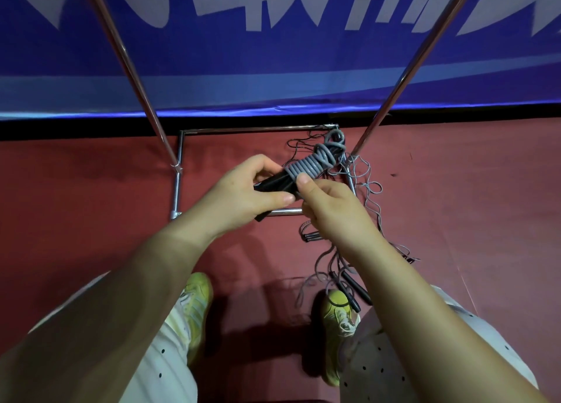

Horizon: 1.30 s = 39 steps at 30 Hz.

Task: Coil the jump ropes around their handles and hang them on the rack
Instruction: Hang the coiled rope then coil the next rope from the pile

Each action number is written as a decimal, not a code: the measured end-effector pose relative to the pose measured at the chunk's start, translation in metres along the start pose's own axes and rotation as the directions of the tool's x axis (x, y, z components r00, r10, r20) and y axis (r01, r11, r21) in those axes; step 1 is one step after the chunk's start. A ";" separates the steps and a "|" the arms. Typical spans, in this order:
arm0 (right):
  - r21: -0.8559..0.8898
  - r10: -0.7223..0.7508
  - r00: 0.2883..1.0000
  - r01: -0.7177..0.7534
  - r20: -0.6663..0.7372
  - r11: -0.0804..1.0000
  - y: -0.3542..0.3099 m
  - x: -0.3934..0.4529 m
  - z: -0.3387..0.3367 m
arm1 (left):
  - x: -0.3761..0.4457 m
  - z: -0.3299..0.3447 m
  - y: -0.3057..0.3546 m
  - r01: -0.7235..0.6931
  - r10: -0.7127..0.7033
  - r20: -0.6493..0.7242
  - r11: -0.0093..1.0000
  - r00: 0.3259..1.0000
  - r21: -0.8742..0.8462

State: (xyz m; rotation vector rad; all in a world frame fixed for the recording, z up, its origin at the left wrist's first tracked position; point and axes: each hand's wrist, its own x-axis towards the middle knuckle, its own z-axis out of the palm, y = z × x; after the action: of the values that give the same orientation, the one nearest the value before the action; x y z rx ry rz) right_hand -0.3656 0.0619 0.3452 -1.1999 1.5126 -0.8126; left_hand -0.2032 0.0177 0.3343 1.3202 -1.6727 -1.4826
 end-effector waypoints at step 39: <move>0.299 0.065 0.912 -0.199 0.404 0.933 0.004 0.003 -0.002 | 0.003 -0.005 -0.006 0.282 -0.278 -0.108 0.959 0.954 0.017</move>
State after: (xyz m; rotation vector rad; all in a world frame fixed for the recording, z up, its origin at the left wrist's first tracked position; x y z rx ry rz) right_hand -0.3688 0.0598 0.3410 -0.9240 1.0658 -0.6587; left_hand -0.1980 0.0134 0.3290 1.6796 -1.4955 -1.5163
